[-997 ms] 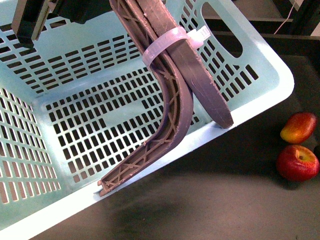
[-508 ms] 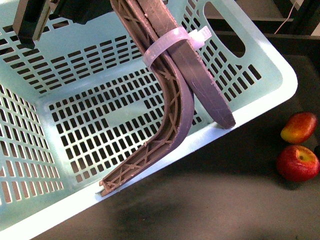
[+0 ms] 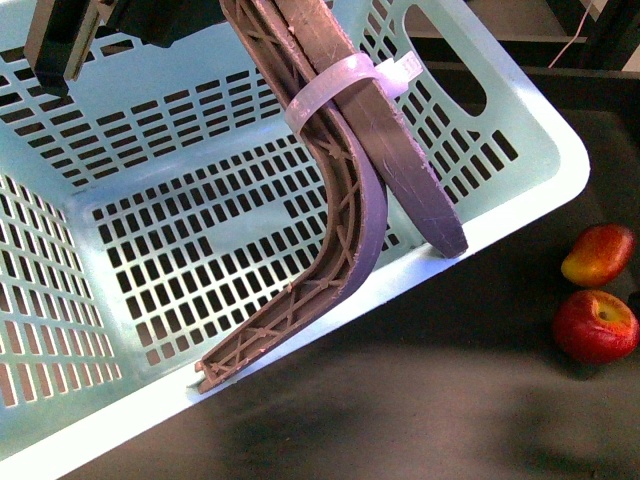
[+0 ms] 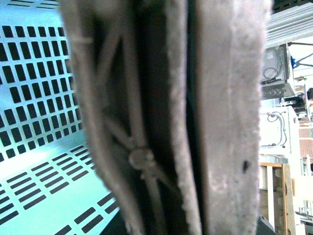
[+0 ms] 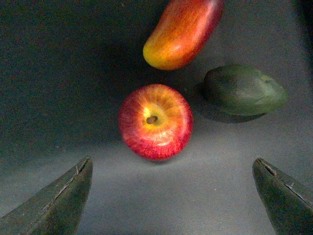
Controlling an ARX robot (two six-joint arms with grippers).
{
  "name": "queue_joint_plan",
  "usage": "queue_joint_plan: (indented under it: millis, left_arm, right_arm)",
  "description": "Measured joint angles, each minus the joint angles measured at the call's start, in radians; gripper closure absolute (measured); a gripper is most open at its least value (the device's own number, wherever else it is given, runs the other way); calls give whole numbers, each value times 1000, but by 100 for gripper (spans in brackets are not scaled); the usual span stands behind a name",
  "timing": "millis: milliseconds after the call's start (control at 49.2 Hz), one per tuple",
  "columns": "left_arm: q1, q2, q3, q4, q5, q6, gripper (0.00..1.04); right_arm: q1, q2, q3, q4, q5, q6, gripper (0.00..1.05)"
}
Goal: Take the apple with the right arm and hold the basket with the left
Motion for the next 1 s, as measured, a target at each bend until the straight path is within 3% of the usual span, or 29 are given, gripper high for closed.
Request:
queue_joint_plan:
  millis: [325, 997]
  left_arm:
    - [0, 0, 0, 0, 0, 0, 90]
    - [0, 0, 0, 0, -2, 0, 90]
  right_arm:
    - [-24, 268, 165, -15, -13, -35, 9]
    - [20, 427, 384, -141, -5, -57, 9]
